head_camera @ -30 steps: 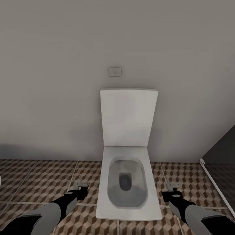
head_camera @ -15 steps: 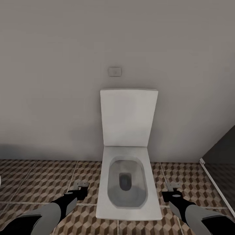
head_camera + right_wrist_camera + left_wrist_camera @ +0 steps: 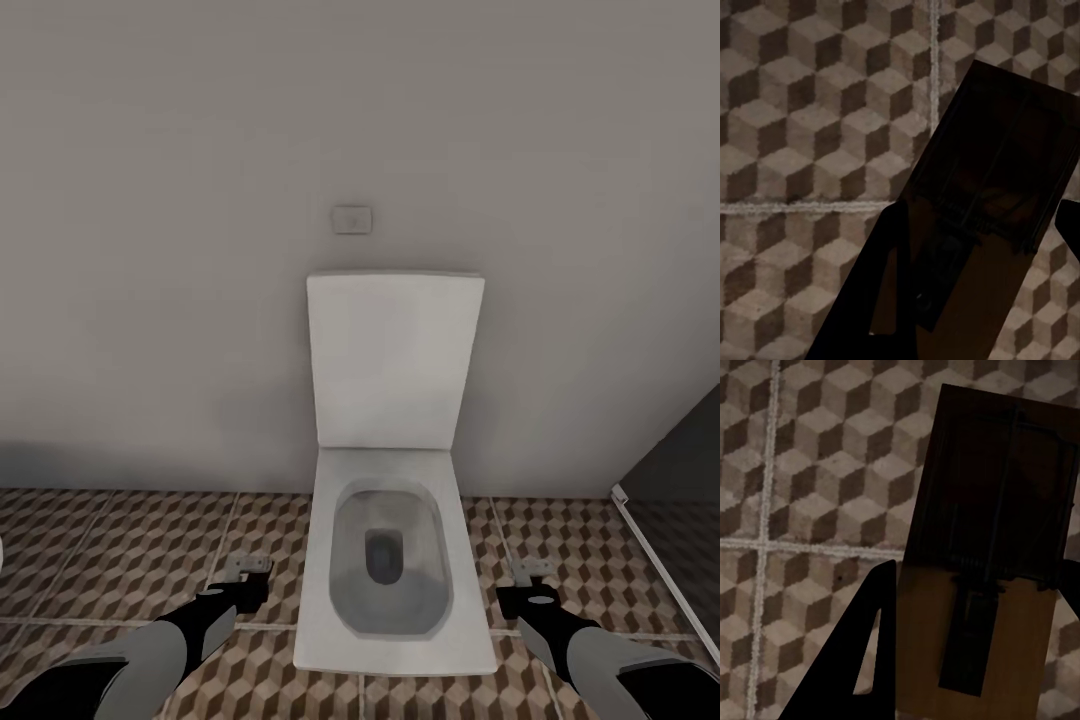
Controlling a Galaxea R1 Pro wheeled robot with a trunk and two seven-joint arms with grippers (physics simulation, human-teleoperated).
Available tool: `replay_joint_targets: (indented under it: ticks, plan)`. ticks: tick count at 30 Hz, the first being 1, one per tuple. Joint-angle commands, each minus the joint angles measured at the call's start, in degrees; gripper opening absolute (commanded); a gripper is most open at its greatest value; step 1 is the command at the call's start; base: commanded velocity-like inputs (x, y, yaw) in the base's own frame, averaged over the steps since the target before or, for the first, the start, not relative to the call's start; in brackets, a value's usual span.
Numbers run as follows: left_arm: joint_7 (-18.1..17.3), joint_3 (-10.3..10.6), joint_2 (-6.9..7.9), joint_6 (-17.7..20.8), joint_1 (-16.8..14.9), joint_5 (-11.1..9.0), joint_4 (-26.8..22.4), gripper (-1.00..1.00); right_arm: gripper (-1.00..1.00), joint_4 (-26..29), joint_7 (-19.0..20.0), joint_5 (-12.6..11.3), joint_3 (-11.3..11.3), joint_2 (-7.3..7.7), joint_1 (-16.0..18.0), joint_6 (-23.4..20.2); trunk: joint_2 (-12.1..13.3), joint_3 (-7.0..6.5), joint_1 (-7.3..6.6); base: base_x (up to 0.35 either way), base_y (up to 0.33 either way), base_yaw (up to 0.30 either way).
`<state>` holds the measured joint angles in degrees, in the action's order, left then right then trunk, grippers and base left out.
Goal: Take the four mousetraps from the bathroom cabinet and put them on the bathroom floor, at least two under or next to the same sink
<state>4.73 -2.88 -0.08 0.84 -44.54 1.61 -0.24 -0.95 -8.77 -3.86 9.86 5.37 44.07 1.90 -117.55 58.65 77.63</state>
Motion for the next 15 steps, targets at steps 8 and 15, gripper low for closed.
replay_joint_targets:
  ticks: [8,15]
  plan:
    - [0.3,-0.3,-0.01,0.2,0.0,0.4,-0.1,-1.00,-1.00,-0.1,-0.2,-0.4,0.4,-0.14,0.0,0.3,0.0,0.04,-0.01,0.000,0.000,0.000]
    - [0.3,-0.3,-0.14,0.7,0.0,0.5,-0.1,-1.00,-1.00,-0.1,-0.3,-0.5,0.4,-0.18,0.0,0.2,0.0,0.04,-0.01,0.000,0.000,0.000]
